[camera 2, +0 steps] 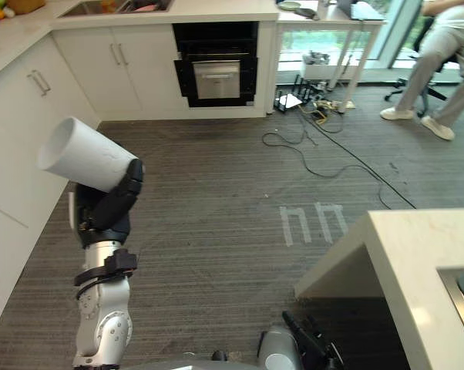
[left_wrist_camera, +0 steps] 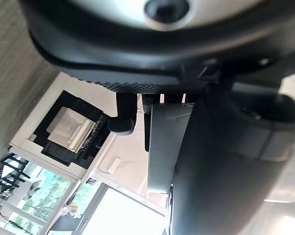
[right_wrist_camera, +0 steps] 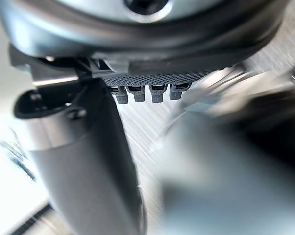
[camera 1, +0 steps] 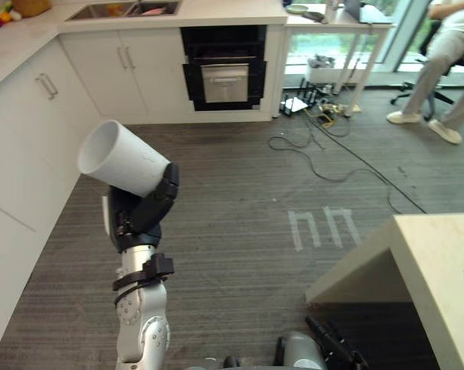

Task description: Walk over to the sink, pick up the cup, carry it to the dishwasher, place the cup inside the dishwasher, then close the dishwasher door

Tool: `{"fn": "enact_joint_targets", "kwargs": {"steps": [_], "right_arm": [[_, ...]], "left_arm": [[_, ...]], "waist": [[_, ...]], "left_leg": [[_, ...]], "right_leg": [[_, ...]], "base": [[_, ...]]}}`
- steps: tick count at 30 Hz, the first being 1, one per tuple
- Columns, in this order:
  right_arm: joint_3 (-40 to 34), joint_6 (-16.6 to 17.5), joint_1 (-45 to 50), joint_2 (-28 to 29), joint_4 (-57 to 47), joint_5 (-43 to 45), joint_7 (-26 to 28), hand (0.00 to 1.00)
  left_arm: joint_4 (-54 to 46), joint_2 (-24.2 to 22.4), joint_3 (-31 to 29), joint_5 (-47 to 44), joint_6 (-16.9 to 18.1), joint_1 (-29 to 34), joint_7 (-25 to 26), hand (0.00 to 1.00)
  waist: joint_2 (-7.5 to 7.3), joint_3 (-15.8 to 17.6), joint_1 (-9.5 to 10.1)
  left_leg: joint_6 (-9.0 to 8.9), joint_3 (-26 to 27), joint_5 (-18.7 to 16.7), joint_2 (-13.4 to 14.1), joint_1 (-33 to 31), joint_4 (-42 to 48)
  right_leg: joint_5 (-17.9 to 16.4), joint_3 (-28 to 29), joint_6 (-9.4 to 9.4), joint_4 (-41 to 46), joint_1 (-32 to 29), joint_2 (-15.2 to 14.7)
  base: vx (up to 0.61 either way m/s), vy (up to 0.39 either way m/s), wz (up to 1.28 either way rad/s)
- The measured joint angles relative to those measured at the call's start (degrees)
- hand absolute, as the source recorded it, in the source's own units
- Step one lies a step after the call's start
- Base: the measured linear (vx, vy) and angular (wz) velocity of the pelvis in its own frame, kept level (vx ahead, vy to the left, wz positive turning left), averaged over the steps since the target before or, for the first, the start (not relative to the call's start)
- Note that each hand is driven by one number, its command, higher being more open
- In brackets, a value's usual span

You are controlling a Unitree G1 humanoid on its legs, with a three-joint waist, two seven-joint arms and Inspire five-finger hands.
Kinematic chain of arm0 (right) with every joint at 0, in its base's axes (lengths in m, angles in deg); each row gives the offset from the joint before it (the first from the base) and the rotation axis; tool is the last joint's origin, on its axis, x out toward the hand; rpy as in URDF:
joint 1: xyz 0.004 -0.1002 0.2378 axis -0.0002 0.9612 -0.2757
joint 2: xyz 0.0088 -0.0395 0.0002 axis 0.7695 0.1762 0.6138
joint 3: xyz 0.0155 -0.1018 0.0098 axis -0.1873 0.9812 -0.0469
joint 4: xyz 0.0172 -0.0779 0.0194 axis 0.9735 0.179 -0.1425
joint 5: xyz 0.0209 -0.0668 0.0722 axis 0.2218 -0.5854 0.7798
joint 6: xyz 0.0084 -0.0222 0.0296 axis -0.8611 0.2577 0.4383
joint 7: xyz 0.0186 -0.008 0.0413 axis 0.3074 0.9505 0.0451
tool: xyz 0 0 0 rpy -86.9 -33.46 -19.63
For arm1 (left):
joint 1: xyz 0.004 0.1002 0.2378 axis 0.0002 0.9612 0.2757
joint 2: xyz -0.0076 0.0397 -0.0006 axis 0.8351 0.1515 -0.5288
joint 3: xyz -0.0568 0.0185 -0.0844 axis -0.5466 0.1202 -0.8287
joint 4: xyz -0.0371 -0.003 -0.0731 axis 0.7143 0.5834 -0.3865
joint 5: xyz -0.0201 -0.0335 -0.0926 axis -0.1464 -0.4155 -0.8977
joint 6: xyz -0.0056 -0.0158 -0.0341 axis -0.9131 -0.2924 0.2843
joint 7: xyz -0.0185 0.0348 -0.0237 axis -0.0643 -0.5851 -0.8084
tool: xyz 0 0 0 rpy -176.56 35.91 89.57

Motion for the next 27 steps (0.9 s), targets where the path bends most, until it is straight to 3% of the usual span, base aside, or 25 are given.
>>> {"fn": "enact_joint_targets", "kwargs": {"steps": [1,2,3,4,5,6,8,9,10,12,17,22,25,26,27], "right_arm": [[0.0,0.0,0.4,0.2,-0.5,0.8,0.1,1.0],[0.6,-0.5,1.4,0.3,-2.0,1.0,0.6,1.0],[1.0,-0.7,1.8,0.2,-2.5,1.0,0.7,1.0],[1.9,-1.2,2.0,0.2,-2.8,1.0,0.8,1.0],[2.0,-1.5,1.6,0.0,-2.7,1.0,0.8,1.0],[2.3,-1.9,0.2,-0.3,-2.6,1.0,0.2,1.0],[2.7,-2.2,-0.2,-0.3,-3.6,1.2,-0.1,1.0],[3.7,-2.4,0.2,0.0,-5.3,1.3,-0.2,1.0],[4.9,-2.4,0.4,-0.1,-7.2,1.2,-0.9,1.0],[5.2,-3.1,0.3,-0.2,-8.3,1.3,-1.6,1.0],[5.7,-3.2,1.1,0.3,-10.7,1.3,-1.9,1.0],[5.7,-1.9,3.1,1.5,-11.6,1.3,-1.8,1.0],[5.7,-1.0,3.6,1.8,-11.6,2.1,-1.5,1.0],[3.9,-0.7,6.9,2.6,-9.0,5.1,-0.4,1.0],[3.9,-0.7,6.9,2.6,-8.9,5.1,-0.4,1.0]], "left_arm": [[0.0,0.0,0.9,0.0,0.0,-0.3,-0.3,0.0],[0.0,1.0,3.3,0.0,0.0,-2.1,-1.3,0.0],[0.0,1.7,3.8,0.0,0.0,-3.0,-1.9,0.0],[-0.1,2.6,4.8,0.0,-0.1,-4.5,-3.2,0.0],[0.0,2.2,5.1,0.0,-0.2,-5.3,-4.0,0.0],[-0.5,2.2,5.2,0.0,-0.5,-6.7,-4.6,0.0],[0.0,2.4,5.8,0.0,-0.7,-9.8,-4.8,0.0],[-0.2,2.4,5.9,0.1,-0.6,-10.7,-5.1,0.0],[-0.7,2.2,6.0,0.3,-0.2,-11.2,-5.6,0.0],[-1.4,2.1,6.1,1.3,0.4,-11.8,-6.4,0.0],[-1.2,2.2,6.2,1.9,0.3,-12.2,-7.0,0.0],[-1.2,3.1,7.6,3.5,0.2,-12.2,-8.6,0.0],[-1.3,3.5,8.3,3.5,0.2,-12.2,-9.5,0.0],[-1.3,4.1,12.9,2.9,0.2,-11.7,-13.3,0.0],[-1.2,4.1,12.9,2.9,0.2,-11.7,-13.3,0.0]], "waist": [[-0.03,0.0,0.0],[-0.53,-0.4,-0.05],[-1.05,-0.7,-0.07],[-1.02,-1.6,-0.72],[0.01,-1.7,-0.66],[1.1,-2.1,-0.27],[0.7,-2.0,-0.03],[0.08,-2.2,-0.15],[0.05,-2.3,-0.39],[0.22,-2.8,-0.78],[0.02,-3.1,-1.84],[-1.33,-4.2,-2.16],[-1.42,-4.5,-2.11],[0.68,-12.7,-4.18],[0.67,-12.8,-4.19]], "left_leg": [[-0.41,-1.0,-0.6,0.0,0.4,0.8],[-1.7,-4.4,-4.8,-0.2,1.9,4.0],[-2.65,-5.0,-6.4,-0.4,2.3,5.4],[-4.67,-6.6,-8.8,0.1,3.2,7.2],[-5.04,-7.2,-9.0,0.9,3.9,7.1],[-7.03,-7.3,-8.1,3.0,4.4,7.2],[-7.15,-7.2,-4.1,3.8,6.8,6.6],[-7.08,-7.1,-2.1,3.9,8.9,6.5],[-6.85,-7.1,-1.5,4.1,10.3,7.4],[-6.84,-7.2,-1.4,4.6,10.7,8.1],[-6.88,-7.1,-0.8,5.3,10.0,7.9],[-7.45,-6.6,-1.7,4.8,8.6,8.9],[-7.49,-5.2,-4.2,5.0,7.0,10.1],[-9.08,-1.7,-15.5,7.5,4.0,10.1],[-9.08,-1.7,-15.5,7.5,4.0,10.1]], "right_leg": [[1.2,1.0,-0.01,-2.3,-0.4,0.5],[5.0,3.5,-0.18,-9.2,-1.6,1.4],[7.4,4.4,-0.31,-10.7,-1.7,1.4],[17.3,5.7,-0.63,-8.6,-1.1,1.5],[17.5,4.7,-0.91,-6.7,-1.2,2.1],[15.2,3.2,-2.1,-3.7,-1.3,3.1],[12.8,1.1,-2.87,3.5,-1.9,3.0],[9.9,0.4,-3.83,8.0,-1.5,2.6],[7.1,0.0,-4.02,10.3,-0.5,2.5],[4.7,-0.9,-4.41,12.3,-0.3,2.5],[4.2,-1.8,-4.63,13.0,-1.1,2.4],[4.1,-1.9,-4.38,13.9,-2.2,0.6],[3.5,-1.7,-3.58,14.1,-3.2,0.4],[1.2,-2.4,-4.72,16.5,-9.0,2.5],[1.2,-2.4,-4.74,16.5,-9.0,2.5]], "base": [[0.6,-0.179,1.04],[0.63,-0.193,0.99],[0.66,-0.221,1.42],[0.55,-0.202,0.98],[0.66,-0.258,0.87],[0.7,-0.288,0.47],[0.62,-0.255,0.45],[0.44,-0.168,0.34],[0.42,-0.152,0.23],[0.32,-0.105,0.13],[0.19,-0.027,0.04],[0.07,0.013,0.22],[0.02,0.005,0.08],[0.0,0.0,0.0],[0.0,0.0,0.0]]}}
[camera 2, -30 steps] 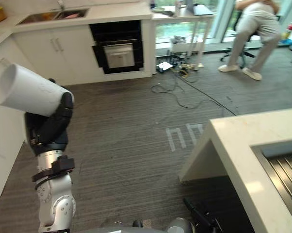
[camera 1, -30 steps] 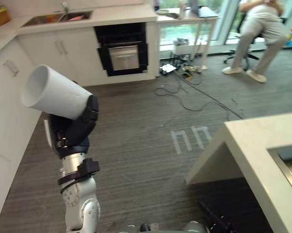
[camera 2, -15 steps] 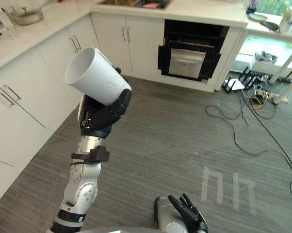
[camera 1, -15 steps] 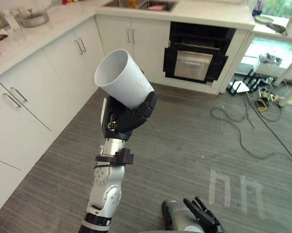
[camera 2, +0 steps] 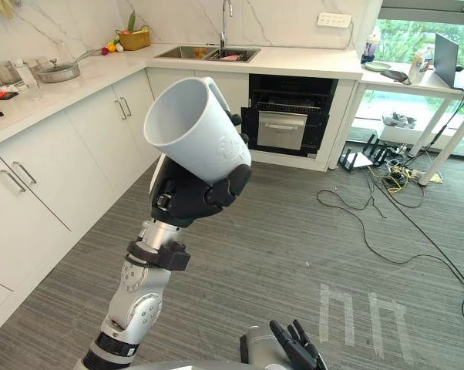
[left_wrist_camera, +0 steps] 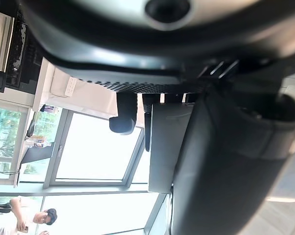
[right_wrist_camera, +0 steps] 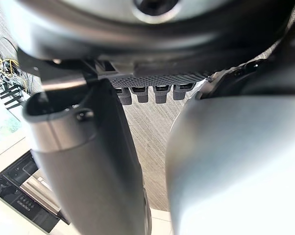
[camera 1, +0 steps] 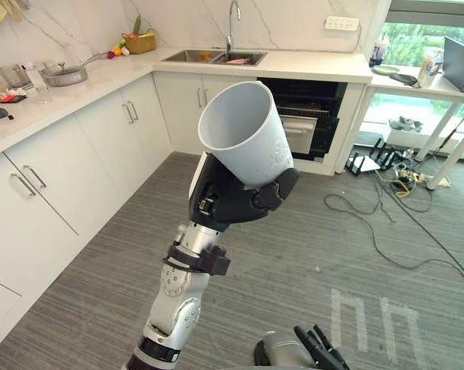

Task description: Walk over to the sink, pick up the cup, carry it to the dishwasher, place the cup inside the dishwasher, then close the dishwasher door

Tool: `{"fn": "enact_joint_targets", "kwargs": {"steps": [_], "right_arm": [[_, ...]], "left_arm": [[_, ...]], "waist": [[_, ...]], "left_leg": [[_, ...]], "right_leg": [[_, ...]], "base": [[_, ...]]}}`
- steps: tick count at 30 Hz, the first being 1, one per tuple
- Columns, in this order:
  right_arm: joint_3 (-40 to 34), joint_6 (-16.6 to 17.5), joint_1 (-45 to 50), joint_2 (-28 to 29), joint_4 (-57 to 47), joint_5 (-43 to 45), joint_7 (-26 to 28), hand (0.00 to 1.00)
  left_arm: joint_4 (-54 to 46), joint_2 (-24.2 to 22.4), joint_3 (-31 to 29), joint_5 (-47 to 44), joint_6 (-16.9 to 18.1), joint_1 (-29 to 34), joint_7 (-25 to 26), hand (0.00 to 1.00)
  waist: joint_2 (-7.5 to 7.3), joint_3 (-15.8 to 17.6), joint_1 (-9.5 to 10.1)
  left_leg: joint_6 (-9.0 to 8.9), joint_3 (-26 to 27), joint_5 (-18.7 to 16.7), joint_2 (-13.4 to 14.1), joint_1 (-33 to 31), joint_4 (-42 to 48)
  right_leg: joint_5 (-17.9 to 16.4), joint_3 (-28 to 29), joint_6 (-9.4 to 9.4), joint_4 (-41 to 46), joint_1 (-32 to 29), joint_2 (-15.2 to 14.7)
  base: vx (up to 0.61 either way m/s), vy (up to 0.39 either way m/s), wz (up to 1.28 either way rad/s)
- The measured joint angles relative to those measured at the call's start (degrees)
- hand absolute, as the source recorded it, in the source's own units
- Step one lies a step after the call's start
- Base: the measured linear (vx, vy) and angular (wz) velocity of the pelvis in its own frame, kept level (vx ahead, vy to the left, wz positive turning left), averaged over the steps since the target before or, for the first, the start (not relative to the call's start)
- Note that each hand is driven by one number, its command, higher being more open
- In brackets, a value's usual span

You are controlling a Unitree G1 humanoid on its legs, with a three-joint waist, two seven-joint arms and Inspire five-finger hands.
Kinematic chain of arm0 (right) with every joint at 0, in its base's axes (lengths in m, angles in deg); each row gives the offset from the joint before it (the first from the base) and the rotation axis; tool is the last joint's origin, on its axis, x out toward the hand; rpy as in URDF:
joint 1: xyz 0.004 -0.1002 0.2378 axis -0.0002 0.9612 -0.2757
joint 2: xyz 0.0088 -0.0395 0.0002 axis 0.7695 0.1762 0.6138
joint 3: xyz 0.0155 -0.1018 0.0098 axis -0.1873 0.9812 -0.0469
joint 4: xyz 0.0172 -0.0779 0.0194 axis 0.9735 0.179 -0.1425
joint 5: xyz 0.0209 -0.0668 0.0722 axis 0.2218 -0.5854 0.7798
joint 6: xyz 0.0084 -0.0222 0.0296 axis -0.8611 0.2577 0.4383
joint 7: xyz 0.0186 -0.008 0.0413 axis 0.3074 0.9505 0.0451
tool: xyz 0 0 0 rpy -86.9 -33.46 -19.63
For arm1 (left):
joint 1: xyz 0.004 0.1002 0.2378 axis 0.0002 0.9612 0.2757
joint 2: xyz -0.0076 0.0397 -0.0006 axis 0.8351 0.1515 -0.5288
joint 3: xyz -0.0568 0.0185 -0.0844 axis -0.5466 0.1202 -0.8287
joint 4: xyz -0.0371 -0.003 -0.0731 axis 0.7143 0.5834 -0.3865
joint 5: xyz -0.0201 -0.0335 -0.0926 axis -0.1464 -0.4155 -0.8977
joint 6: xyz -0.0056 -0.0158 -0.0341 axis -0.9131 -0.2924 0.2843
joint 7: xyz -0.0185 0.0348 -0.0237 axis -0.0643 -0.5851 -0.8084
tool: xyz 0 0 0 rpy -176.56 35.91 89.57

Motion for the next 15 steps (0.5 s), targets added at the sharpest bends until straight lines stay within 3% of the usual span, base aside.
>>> {"fn": "enact_joint_targets", "kwargs": {"steps": [5,11,13,15], "right_arm": [[0.1,0.3,-0.4,-0.1,1.0,0.0,0.0,1.0],[2.5,3.2,0.3,-1.5,3.1,-0.1,0.0,1.0],[3.2,4.5,0.7,-2.3,3.1,-0.1,0.5,1.0],[3.9,5.2,0.7,-2.8,3.1,-0.1,1.5,1.0]], "left_arm": [[0.1,-0.1,-0.1,0.0,0.0,2.7,-0.1,0.0],[0.7,-1.4,-7.4,-0.7,1.3,10.4,2.9,0.0],[0.8,-2.6,-11.7,-0.8,3.1,12.4,5.2,0.0],[0.8,-2.7,-14.2,-1.5,4.7,13.5,6.7,0.0]], "waist": [[-0.09,-0.4,0.12],[-1.09,0.3,2.02],[-0.35,0.8,2.76],[-1.26,0.9,2.82]], "left_leg": [[0.09,1.1,1.8,0.4,-0.2,-1.0],[0.35,9.8,7.6,2.4,-0.1,-3.2],[0.89,12.3,8.8,4.0,0.6,-6.1],[1.44,13.9,8.2,4.2,1.6,-8.6]], "right_leg": [[1.1,-0.9,-0.03,-2.2,1.0,-0.5],[7.2,-3.5,-0.15,-14.3,6.5,-0.7],[6.7,-8.1,-0.46,-15.3,7.8,-2.2],[3.6,-8.2,-0.16,-7.7,6.7,-3.9]], "base": [[0.0,0.001,0.1],[-0.03,0.003,0.18],[-0.05,0.005,0.3],[0.03,-0.037,0.25]]}}
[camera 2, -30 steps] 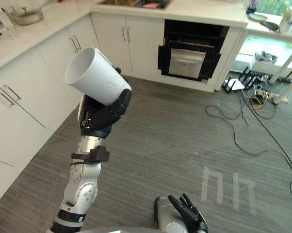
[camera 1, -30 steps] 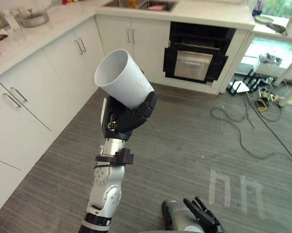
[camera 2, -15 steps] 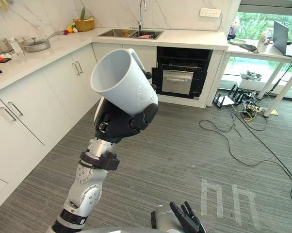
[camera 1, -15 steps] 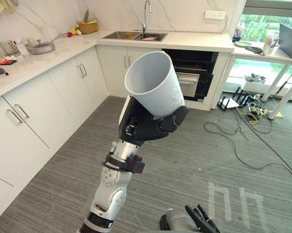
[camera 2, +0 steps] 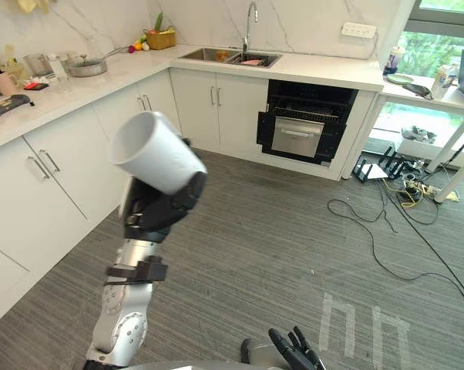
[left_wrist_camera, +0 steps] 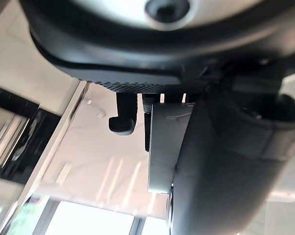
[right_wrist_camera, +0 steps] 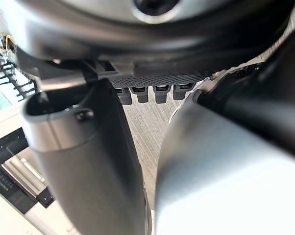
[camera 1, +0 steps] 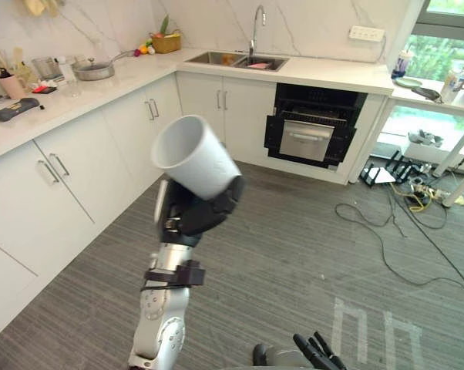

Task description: Walk over to the sink, pick up the cup, carry it to the dishwasher, place the cup inside the dishwasher, then close the dishwasher door

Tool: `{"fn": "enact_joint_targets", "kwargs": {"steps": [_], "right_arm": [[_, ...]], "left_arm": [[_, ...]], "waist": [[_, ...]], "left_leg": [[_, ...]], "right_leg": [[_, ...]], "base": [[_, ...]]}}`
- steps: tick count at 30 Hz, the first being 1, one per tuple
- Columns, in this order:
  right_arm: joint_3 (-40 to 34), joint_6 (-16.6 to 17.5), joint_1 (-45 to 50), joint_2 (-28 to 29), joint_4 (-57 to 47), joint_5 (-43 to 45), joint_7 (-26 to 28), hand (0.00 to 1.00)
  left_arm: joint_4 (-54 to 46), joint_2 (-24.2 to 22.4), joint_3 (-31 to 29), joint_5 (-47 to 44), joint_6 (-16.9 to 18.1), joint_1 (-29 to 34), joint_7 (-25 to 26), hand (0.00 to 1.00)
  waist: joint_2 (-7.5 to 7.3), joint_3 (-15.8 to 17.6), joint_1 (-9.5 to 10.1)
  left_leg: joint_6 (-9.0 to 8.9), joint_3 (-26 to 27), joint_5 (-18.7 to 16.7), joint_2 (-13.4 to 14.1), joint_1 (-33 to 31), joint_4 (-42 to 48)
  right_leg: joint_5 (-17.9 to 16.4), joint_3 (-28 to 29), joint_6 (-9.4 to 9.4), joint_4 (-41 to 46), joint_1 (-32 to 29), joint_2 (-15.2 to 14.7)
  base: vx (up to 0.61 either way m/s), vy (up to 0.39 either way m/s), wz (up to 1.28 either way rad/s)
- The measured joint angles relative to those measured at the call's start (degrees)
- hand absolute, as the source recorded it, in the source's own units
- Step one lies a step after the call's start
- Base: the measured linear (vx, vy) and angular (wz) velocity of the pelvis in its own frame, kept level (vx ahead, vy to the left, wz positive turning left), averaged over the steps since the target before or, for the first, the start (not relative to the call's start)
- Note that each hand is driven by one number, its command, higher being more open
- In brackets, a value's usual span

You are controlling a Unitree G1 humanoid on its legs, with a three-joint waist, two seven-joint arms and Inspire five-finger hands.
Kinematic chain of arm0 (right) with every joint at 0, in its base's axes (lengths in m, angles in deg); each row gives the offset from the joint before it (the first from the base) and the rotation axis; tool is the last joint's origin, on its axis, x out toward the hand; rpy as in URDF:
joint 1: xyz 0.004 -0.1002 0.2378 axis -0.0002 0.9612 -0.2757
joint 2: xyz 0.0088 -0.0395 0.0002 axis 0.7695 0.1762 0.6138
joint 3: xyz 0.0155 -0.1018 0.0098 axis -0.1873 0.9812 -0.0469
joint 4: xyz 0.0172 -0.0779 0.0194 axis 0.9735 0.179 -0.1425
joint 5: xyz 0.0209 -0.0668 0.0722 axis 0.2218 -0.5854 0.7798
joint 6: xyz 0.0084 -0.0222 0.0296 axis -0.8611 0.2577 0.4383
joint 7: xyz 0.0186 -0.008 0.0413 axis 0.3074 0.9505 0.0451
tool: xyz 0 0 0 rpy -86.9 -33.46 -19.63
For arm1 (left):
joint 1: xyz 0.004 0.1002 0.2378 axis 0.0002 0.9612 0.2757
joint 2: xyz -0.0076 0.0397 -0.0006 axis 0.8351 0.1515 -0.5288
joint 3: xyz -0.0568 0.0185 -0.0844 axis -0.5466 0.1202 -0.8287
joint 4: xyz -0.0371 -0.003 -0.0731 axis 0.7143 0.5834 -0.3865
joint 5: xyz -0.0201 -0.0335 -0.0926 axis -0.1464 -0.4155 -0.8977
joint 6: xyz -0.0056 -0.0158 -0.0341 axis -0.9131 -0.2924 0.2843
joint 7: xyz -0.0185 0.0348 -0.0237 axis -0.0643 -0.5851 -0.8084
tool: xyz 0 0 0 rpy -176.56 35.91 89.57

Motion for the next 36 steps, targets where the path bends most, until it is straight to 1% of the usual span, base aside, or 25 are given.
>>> {"fn": "enact_joint_targets", "kwargs": {"steps": [1,3,4,5,6,7,9,11,12,13,16,17,19,20,22,24,25,26,27,28,30,32,33,35,36], "right_arm": [[0.2,0.5,-0.1,-1.1,-0.1,-0.5,0.7,1.0],[0.9,0.7,-0.2,-1.5,0.0,-0.5,1.2,1.0],[1.6,0.6,-0.7,-2.5,0.1,-0.5,1.5,1.0],[1.6,0.6,-1.2,-2.8,-0.1,-0.5,1.9,1.0],[1.5,0.7,-1.6,-3.0,0.0,-0.5,2.2,1.0],[1.1,0.8,-2.4,-3.0,0.5,-0.4,2.5,1.0],[1.0,0.9,-3.9,-3.4,4.4,-0.3,3.1,1.0],[0.9,0.9,-5.4,-4.0,6.9,-0.2,3.8,1.0],[0.4,1.1,-6.1,-4.2,7.6,-0.2,4.6,1.0],[-0.2,1.3,-7.2,-4.1,7.9,-0.3,5.0,1.0],[0.0,2.6,-8.4,-4.2,8.1,-0.2,5.6,1.0],[0.0,2.6,-8.5,-4.2,8.4,-0.2,5.6,1.0],[-0.3,2.7,-8.9,-4.3,9.3,-0.4,5.2,1.0],[-0.5,2.8,-9.3,-4.2,9.7,-0.5,5.1,1.0],[-1.3,2.8,-9.3,-3.8,11.5,-0.5,5.0,1.0],[-1.5,3.1,-7.9,-3.1,12.0,-1.1,5.0,1.0],[-1.8,3.3,-7.3,-2.3,13.0,-2.5,5.1,1.0],[-2.0,3.3,-7.2,-2.1,13.4,-3.0,5.0,1.0],[-3.1,3.7,-6.5,-1.7,13.6,-3.9,4.9,1.0],[-4.0,4.3,-6.2,-1.7,13.4,-4.1,5.1,1.0],[-3.9,4.8,-6.3,-1.6,12.1,-5.1,5.3,1.0],[-3.9,5.4,-6.6,-1.1,10.8,-5.6,6.3,1.0],[-3.8,5.5,-6.7,-0.9,10.4,-5.9,6.3,1.0],[-3.7,5.3,-6.3,0.1,7.6,-6.7,6.2,1.0],[-3.2,4.7,-6.0,0.6,6.7,-6.7,6.2,1.0]], "left_arm": [[-0.2,-1.0,-2.8,-1.5,1.0,1.7,2.3,0.0],[-0.3,-1.5,-4.1,-3.1,2.4,3.5,4.2,0.0],[-0.4,-2.6,-4.2,-3.9,2.5,5.4,5.1,0.0],[-0.4,-3.6,-3.8,-4.1,2.3,6.1,5.1,0.0],[-0.4,-4.0,-3.6,-4.1,2.1,6.1,5.0,0.0],[-0.1,-3.8,-2.6,-4.0,2.0,5.8,4.5,0.0],[2.9,-2.2,-1.5,-3.3,1.6,5.0,2.6,0.0],[4.7,-1.3,-1.8,-3.4,1.0,5.0,2.1,0.0],[4.7,-1.4,-1.9,-3.4,0.9,4.9,2.0,0.0],[4.5,-1.5,-2.2,-3.4,0.9,4.7,1.9,0.0],[4.4,-1.8,-1.9,-3.2,0.8,4.6,1.7,0.0],[4.4,-1.8,-1.6,-3.2,0.8,4.6,1.7,0.0],[4.8,-1.7,-1.9,-3.4,0.8,4.4,-0.1,0.0],[4.8,-1.7,-2.2,-3.4,0.8,4.2,-0.4,0.0],[6.1,-1.5,-2.5,-3.6,0.8,2.6,-0.7,0.0],[6.6,-1.0,-2.4,-3.5,0.7,2.5,-0.8,0.0],[6.0,-0.1,-2.7,-3.5,0.4,2.5,-0.7,0.0],[5.8,0.3,-2.7,-3.5,0.3,2.4,-0.7,0.0],[5.8,0.8,-2.6,-3.3,0.1,2.3,-0.6,0.0],[5.3,1.1,-2.6,-2.2,-0.5,2.3,0.0,0.0],[3.8,1.9,-2.3,-0.3,-0.8,2.2,1.3,0.0],[3.2,2.6,-1.0,0.5,-0.9,0.8,2.3,0.0],[3.2,2.5,-0.5,0.6,-0.9,0.6,2.3,0.0],[3.2,2.2,-0.2,0.5,-0.9,-0.2,2.2,0.0],[3.2,2.2,-0.3,0.3,-0.9,-0.2,2.1,0.0]], "waist": [[0.11,0.4,1.11],[-1.55,1.9,2.03],[-0.2,2.2,2.29],[1.16,2.2,2.74],[1.65,2.5,2.96],[1.77,2.9,3.13],[1.02,3.5,3.28],[0.55,4.3,3.38],[0.49,4.6,3.49],[0.13,5.9,3.69],[-0.01,7.2,4.1],[-0.13,7.5,4.11],[-0.79,7.7,4.53],[-0.87,7.8,4.39],[-1.75,7.9,4.12],[-3.04,7.0,4.12],[-4.81,6.5,4.25],[-5.26,6.4,4.13],[-5.31,6.5,4.22],[-4.92,6.7,4.03],[-4.26,6.3,2.74],[-3.56,6.5,1.13],[-3.27,6.5,1.11],[-2.08,7.3,0.72],[-2.04,7.3,0.48]], "left_leg": [[0.4,0.5,-0.2,0.7,0.9,1.6],[2.09,1.5,-0.7,2.4,-3.4,17.4],[5.83,-0.1,1.5,6.1,-9.7,31.4],[8.84,-0.9,7.2,9.5,-15.0,41.4],[8.1,-0.9,9.3,10.8,-17.1,45.0],[6.73,-0.6,7.4,10.9,-21.5,50.1],[4.46,1.2,2.8,7.7,-23.9,46.4],[2.05,3.7,1.2,3.2,-24.0,31.6],[0.66,4.1,2.7,0.5,-24.4,18.5],[-0.24,2.4,8.1,-1.4,-24.9,9.3],[-2.8,-1.6,15.1,-0.6,-28.7,3.3],[-2.69,-1.8,16.4,-0.6,-28.8,3.5],[0.69,-3.1,21.9,-2.3,-27.6,4.9],[0.59,-3.1,22.8,-2.8,-27.6,6.4],[2.11,-2.0,15.6,-4.5,-27.3,14.2],[2.73,-1.5,11.8,-6.4,-25.7,15.9],[3.38,-0.9,8.5,-8.7,-23.4,16.8],[3.72,-0.5,7.4,-9.4,-22.1,16.9],[4.66,-0.6,5.7,-10.4,-19.5,15.9],[5.16,-0.7,4.8,-11.4,-15.9,13.8],[5.17,-2.0,4.1,-11.3,-11.7,10.6],[4.49,-4.3,4.5,-9.6,-6.2,6.0],[4.3,-4.7,4.5,-8.9,-4.9,4.8],[1.63,-6.4,3.0,-6.2,-0.6,2.8],[0.35,-7.1,2.3,-5.3,0.8,2.9]], "right_leg": [[-6.5,-0.4,-0.37,7.0,1.6,-0.2],[-11.7,0.2,-0.44,5.0,6.3,0.0],[-12.2,0.1,-0.81,2.7,8.3,1.9],[-12.0,0.3,-1.7,-0.4,10.4,4.2],[-11.7,0.3,-2.17,-2.1,11.8,5.0],[-10.5,0.6,-4.04,-4.8,13.5,5.9],[-8.5,1.4,-5.24,-9.6,17.6,6.0],[-6.8,3.5,-4.87,-14.9,21.6,5.9],[-5.6,4.8,-3.89,-17.7,23.3,5.9],[-5.4,6.7,-3.78,-19.3,25.2,5.8],[-7.1,10.2,-1.72,-20.7,28.4,6.0],[-7.7,10.7,-1.25,-20.7,29.3,5.8],[-10.7,13.1,1.28,-19.4,31.5,4.0],[-11.8,13.3,2.16,-18.0,31.4,3.3],[-14.5,13.1,5.91,-8.2,30.2,0.4],[-15.1,12.8,7.07,1.6,27.7,-1.8],[-12.7,12.9,11.23,13.3,23.8,-4.5],[-10.2,12.8,11.95,17.7,22.2,-5.4],[-4.6,11.5,10.13,23.9,20.0,-6.9],[-1.9,9.9,7.84,29.8,17.3,-8.2],[-5.8,9.0,5.27,32.0,12.7,-6.6],[-10.3,5.5,3.91,23.8,6.7,-3.4],[-10.7,4.7,3.42,20.1,5.5,-2.5],[-9.2,3.8,3.4,4.9,3.0,1.4],[-5.9,6.1,3.22,-2.7,2.8,3.3]], "base": [[0.13,-0.079,0.13],[0.14,-0.135,-0.08],[0.16,-0.218,-0.2],[0.16,-0.203,-0.19],[0.23,-0.13,-0.18],[0.23,-0.105,-0.07],[0.24,-0.095,-0.14],[0.24,-0.054,-0.42],[0.29,-0.014,-0.58],[0.3,0.007,-0.71],[0.35,0.053,-0.64],[0.39,0.121,-0.44],[0.55,0.26,-0.48],[0.56,0.287,-0.3],[0.45,0.251,-0.06],[0.39,0.223,0.06],[0.43,0.212,0.02],[0.51,0.238,-0.05],[0.42,0.178,-0.09],[0.43,0.167,-0.06],[0.42,0.098,0.25],[0.51,0.031,0.48],[0.64,-0.029,0.36],[0.5,-0.055,0.36],[0.46,-0.114,0.44]]}}
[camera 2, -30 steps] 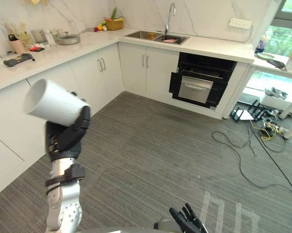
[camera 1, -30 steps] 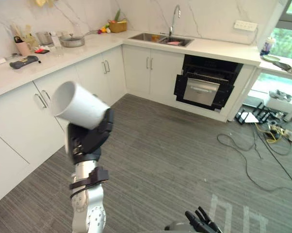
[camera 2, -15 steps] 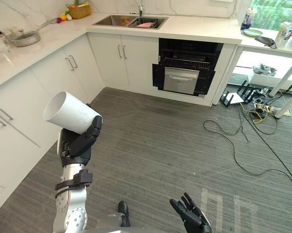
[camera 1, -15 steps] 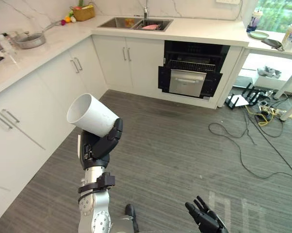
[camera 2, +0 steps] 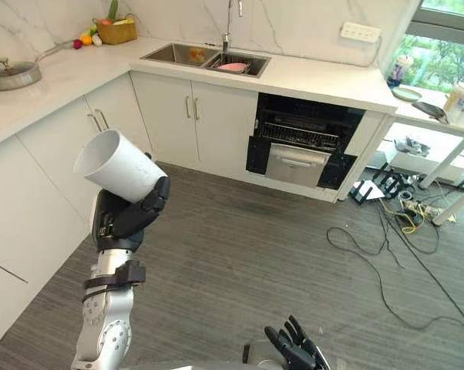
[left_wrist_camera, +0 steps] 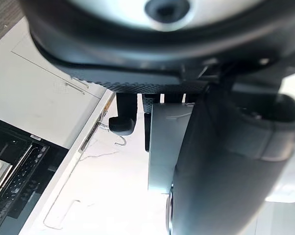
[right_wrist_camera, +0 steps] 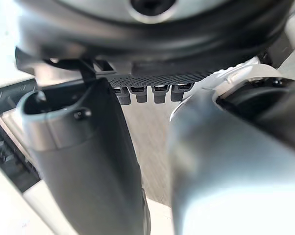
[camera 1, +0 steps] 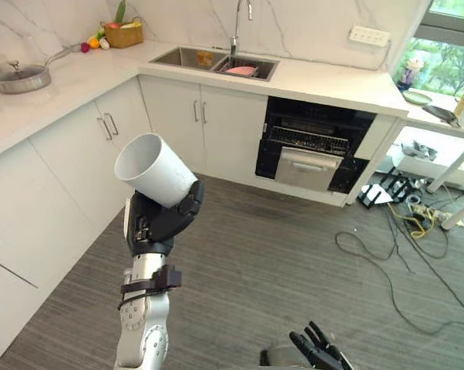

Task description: Walk over to the sink, pick up the cup, carry it to the dishwasher, place the cup inside the dishwasher, then close the dishwasher door

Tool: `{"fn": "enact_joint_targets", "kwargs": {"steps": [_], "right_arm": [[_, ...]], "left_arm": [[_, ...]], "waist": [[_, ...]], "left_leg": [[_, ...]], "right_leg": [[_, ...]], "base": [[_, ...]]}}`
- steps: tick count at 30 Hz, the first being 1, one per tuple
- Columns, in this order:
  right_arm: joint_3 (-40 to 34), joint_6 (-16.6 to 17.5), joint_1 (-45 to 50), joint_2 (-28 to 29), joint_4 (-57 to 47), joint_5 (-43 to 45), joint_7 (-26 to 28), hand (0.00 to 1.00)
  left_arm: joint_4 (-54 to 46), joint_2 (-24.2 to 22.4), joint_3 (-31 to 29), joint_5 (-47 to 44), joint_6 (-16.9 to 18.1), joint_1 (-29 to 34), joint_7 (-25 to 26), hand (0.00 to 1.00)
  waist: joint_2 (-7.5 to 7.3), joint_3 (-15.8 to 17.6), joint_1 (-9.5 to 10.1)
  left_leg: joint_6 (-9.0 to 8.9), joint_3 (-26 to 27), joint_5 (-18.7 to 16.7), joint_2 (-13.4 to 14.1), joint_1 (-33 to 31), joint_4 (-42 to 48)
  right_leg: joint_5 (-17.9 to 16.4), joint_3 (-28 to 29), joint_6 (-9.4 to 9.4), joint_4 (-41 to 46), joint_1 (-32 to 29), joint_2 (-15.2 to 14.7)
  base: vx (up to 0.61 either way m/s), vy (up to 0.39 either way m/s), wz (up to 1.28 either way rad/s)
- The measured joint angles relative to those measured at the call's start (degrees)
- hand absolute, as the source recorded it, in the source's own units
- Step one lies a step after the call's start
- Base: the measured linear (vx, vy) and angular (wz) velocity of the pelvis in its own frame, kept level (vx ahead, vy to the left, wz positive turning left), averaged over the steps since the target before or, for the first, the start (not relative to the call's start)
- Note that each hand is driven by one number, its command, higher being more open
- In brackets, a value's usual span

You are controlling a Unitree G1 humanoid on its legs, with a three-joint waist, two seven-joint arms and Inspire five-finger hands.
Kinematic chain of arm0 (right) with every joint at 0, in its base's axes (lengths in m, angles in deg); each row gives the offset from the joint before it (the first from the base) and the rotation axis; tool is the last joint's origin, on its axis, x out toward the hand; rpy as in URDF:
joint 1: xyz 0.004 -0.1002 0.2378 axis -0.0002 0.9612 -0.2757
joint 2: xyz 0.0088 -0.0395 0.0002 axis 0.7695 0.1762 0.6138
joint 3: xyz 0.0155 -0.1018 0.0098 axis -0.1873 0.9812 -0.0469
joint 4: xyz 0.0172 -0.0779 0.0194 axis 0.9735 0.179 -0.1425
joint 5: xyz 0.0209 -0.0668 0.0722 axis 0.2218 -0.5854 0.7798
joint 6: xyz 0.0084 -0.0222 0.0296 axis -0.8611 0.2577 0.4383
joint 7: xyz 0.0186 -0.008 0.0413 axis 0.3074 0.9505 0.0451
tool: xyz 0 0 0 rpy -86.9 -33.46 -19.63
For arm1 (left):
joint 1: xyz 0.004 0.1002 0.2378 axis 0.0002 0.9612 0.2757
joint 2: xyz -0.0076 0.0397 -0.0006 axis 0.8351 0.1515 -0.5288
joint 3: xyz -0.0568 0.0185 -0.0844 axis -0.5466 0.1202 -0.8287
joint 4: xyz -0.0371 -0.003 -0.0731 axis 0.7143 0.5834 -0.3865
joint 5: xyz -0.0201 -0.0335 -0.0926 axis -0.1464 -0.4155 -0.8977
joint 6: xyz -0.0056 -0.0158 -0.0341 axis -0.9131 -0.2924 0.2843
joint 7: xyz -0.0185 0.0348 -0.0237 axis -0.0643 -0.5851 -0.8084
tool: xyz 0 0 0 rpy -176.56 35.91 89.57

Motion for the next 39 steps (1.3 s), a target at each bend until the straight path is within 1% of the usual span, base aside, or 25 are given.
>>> {"fn": "enact_joint_targets", "kwargs": {"steps": [1,2,3,4,5,7,9,10,11,12,13,14,15,16,18,20,21,22,23,24,25,26,32,37,39], "right_arm": [[1.1,-1.0,0.5,0.4,-1.4,0.0,-0.6,1.0],[1.5,-1.4,1.0,0.3,-2.0,0.1,-0.8,1.0],[2.4,-2.0,2.4,-0.2,-3.1,0.1,-1.2,1.0],[2.2,-3.6,0.9,-2.4,-3.0,0.1,-2.3,1.0],[2.2,-4.5,0.3,-3.1,-3.1,0.0,-2.5,1.0],[2.9,-7.6,-1.3,-4.1,-3.6,-0.7,-2.9,1.0],[3.1,-9.4,-1.3,-4.6,-4.3,-2.3,-3.6,1.0],[3.1,-10.9,-0.7,-4.5,-4.9,-2.9,-4.6,1.0],[3.2,-11.2,0.1,-4.4,-5.5,-2.9,-4.9,1.0],[3.3,-11.7,1.5,-4.4,-6.4,-2.8,-5.4,1.0],[3.4,-12.2,3.4,-4.5,-7.4,-1.9,-5.8,1.0],[3.4,-12.2,4.2,-4.7,-7.6,-1.5,-5.8,1.0],[3.4,-12.0,4.9,-4.9,-8.0,-1.2,-5.6,1.0],[3.4,-11.4,5.3,-4.8,-8.0,-1.0,-5.0,1.0],[4.6,-10.3,4.6,-5.2,-8.0,-1.4,-4.3,1.0],[7.5,-10.0,2.0,-6.3,-8.0,-2.0,-3.9,1.0],[8.4,-10.0,1.3,-6.5,-8.0,-2.0,-3.8,1.0],[9.6,-10.0,0.1,-6.8,-8.0,-1.9,-3.7,1.0],[9.7,-9.9,-0.1,-6.9,-8.0,-1.6,-3.5,1.0],[9.7,-9.7,-0.5,-6.5,-7.7,-1.4,-3.2,1.0],[9.5,-9.2,-0.9,-5.3,-7.0,-1.0,-3.1,1.0],[7.7,-4.0,-0.2,-2.7,-2.6,5.2,-3.0,1.0],[7.8,-4.0,-0.4,-2.7,-2.4,5.2,-3.0,1.0],[7.7,-3.4,-1.2,-3.2,-0.7,4.9,-2.3,1.0],[5.8,-3.5,-1.9,-2.9,2.1,3.9,-1.8,1.0]], "left_arm": [[0.0,-0.3,0.1,-0.8,0.0,0.1,-0.3,0.0],[0.0,-0.5,0.3,-1.0,0.0,0.2,-0.4,0.0],[-0.1,-0.8,0.6,-1.2,0.0,0.4,-0.6,0.0],[1.0,-2.9,1.0,-1.7,-0.2,0.7,-1.0,0.0],[0.9,-3.3,1.1,-1.7,-0.2,0.6,-1.1,0.0],[0.2,-4.1,2.3,-1.8,0.1,0.3,-1.9,0.0],[0.2,-4.1,3.1,-2.4,0.2,0.4,-2.1,0.0],[0.2,-4.2,4.8,-3.3,0.2,0.3,-2.4,0.0],[0.2,-4.2,5.6,-3.3,0.1,0.2,-2.6,0.0],[0.1,-4.7,7.4,-3.3,0.0,0.3,-3.2,0.0],[0.1,-5.7,9.1,-3.2,0.0,0.6,-5.2,0.0],[0.1,-6.0,9.6,-3.2,0.0,0.7,-5.8,0.0],[-0.2,-6.2,10.0,-3.2,0.0,0.8,-6.5,0.0],[-0.9,-5.9,10.0,-3.1,0.1,0.7,-6.8,0.0],[-2.1,-5.1,9.8,-3.2,0.5,0.9,-6.8,0.0],[-3.6,-4.6,9.8,-2.9,1.0,2.4,-6.7,0.0],[-3.6,-4.3,9.8,-2.5,1.1,3.0,-6.6,0.0],[-3.6,-4.2,10.1,-2.5,1.1,4.8,-6.6,0.0],[-3.5,-4.2,10.3,-2.4,1.1,5.7,-6.7,0.0],[-3.4,-3.9,10.5,-2.5,1.1,6.9,-7.1,0.0],[-2.7,-2.9,10.6,-2.5,1.1,7.5,-7.4,0.0],[1.0,1.1,16.7,-2.7,3.9,3.5,-11.9,0.0],[1.0,1.2,15.4,-2.7,3.9,3.7,-11.9,0.0],[1.9,0.9,9.1,-2.7,4.1,4.4,-9.2,0.0],[2.9,0.7,6.3,-2.7,4.1,4.0,-7.0,0.0]], "waist": [[-0.15,-0.1,-0.17],[-0.36,-0.2,-0.19],[-1.2,-0.7,-0.24],[2.84,-0.4,-0.13],[3.75,-0.5,-0.12],[3.48,-0.7,0.06],[3.48,-0.6,0.1],[3.63,0.1,0.15],[3.58,0.4,0.04],[3.85,0.7,0.09],[3.5,1.0,1.18],[3.4,0.9,1.69],[3.49,0.7,2.42],[3.22,0.5,3.21],[2.93,0.4,4.03],[2.08,0.2,5.94],[1.78,0.1,6.48],[1.58,-0.1,7.01],[1.66,-0.3,7.12],[1.61,-0.9,7.24],[0.22,-1.4,6.58],[-1.68,-2.3,4.55],[-1.33,-2.1,4.71],[-1.03,-2.6,4.44],[-1.89,-2.6,3.77]], "left_leg": [[-1.89,-0.7,-1.3,0.5,1.6,0.8],[-2.48,-1.2,-2.0,0.3,2.4,1.3],[-3.87,-2.5,-4.1,-0.6,4.6,2.6],[-3.98,-3.5,-5.5,2.5,5.6,4.1],[-4.61,-3.7,-4.8,3.1,5.3,4.9],[-3.35,-4.7,-0.1,3.7,5.4,6.9],[-2.13,-4.7,2.1,4.7,4.0,13.8],[-3.72,-4.6,8.8,7.5,-1.8,28.1],[-4.71,-4.5,11.8,9.1,-5.2,34.7],[-5.13,-3.3,12.3,12.0,-10.7,43.8],[-2.87,-0.1,9.9,14.4,-17.7,52.1],[-2.18,1.1,8.5,14.4,-19.9,52.7],[-1.3,3.1,6.2,14.2,-22.5,51.2],[-0.33,6.0,3.8,13.2,-23.7,44.6],[-0.2,6.7,1.7,10.2,-23.5,30.6],[-0.55,1.0,2.1,5.7,-22.9,14.3],[-0.52,-1.0,2.8,4.9,-22.9,11.7],[-0.88,-4.1,6.2,4.1,-22.8,7.5],[-1.31,-4.3,9.4,4.1,-22.3,6.2],[-3.26,-3.5,11.8,4.2,-21.1,5.6],[-2.27,-2.1,12.0,3.0,-20.5,5.6],[-2.15,2.0,18.6,2.2,-16.0,-6.5],[-2.2,3.3,18.3,2.2,-14.5,-8.0],[-2.3,4.7,18.8,0.9,-12.1,-11.6],[-1.22,6.1,16.2,-0.1,-14.1,-5.7]], "right_leg": [[6.2,4.2,-0.39,-10.1,0.6,1.6],[9.7,5.5,-0.59,-13.3,0.9,1.4],[18.7,6.4,-1.65,-15.0,1.4,-0.3],[16.1,3.5,-2.3,-9.2,0.5,1.7],[14.5,2.9,-2.67,-7.2,0.0,2.0],[7.9,1.3,-4.07,-0.3,-1.3,1.9],[2.4,0.8,-3.04,0.4,0.9,2.3],[-0.2,-0.1,-2.78,-0.9,4.7,3.4],[-0.9,-0.9,-3.38,-2.4,6.8,3.6],[-1.1,-2.3,-3.82,-4.9,9.9,4.1],[-1.4,-3.3,-4.47,-8.4,14.5,4.5],[-1.4,-3.5,-4.79,-9.8,16.1,4.5],[-1.1,-3.6,-5.43,-11.8,18.2,4.5],[-0.7,-2.8,-5.7,-13.7,20.3,4.2],[-0.3,-0.4,-5.58,-15.4,22.6,3.7],[-0.2,5.6,-5.54,-15.6,22.8,2.9],[-0.1,7.5,-5.46,-15.6,22.8,2.7],[-0.2,11.1,-4.97,-15.2,23.3,2.5],[-0.7,12.7,-4.27,-15.1,23.5,2.6],[-1.4,14.9,-3.36,-15.2,23.8,2.6],[-1.3,16.3,-2.62,-15.4,23.8,1.3],[1.8,17.8,1.24,-22.1,24.0,-0.4],[0.8,17.3,1.1,-22.4,24.0,-0.9],[0.1,4.6,1.24,-21.8,24.1,-5.7],[-1.7,1.7,1.78,-20.6,24.5,-8.0]], "base": [[0.58,-0.154,0.49],[0.62,-0.2,0.68],[0.61,-0.211,0.57],[0.67,-0.222,0.53],[0.6,-0.213,0.29],[0.47,-0.199,0.26],[0.42,-0.21,0.15],[0.36,-0.187,0.28],[0.34,-0.171,0.53],[0.35,-0.152,0.65],[0.34,-0.143,0.53],[0.4,-0.147,0.31],[0.32,-0.077,0.0],[0.33,-0.062,-0.11],[0.36,-0.009,-0.49],[0.4,0.101,-1.2],[0.41,0.202,-1.53],[0.27,0.145,-1.26],[0.34,0.215,-1.31],[0.28,0.194,-0.85],[0.28,0.194,-0.59],[0.13,0.088,-0.22],[-0.01,-0.004,-0.1],[0.05,0.009,-0.06],[0.17,0.047,0.61]]}}
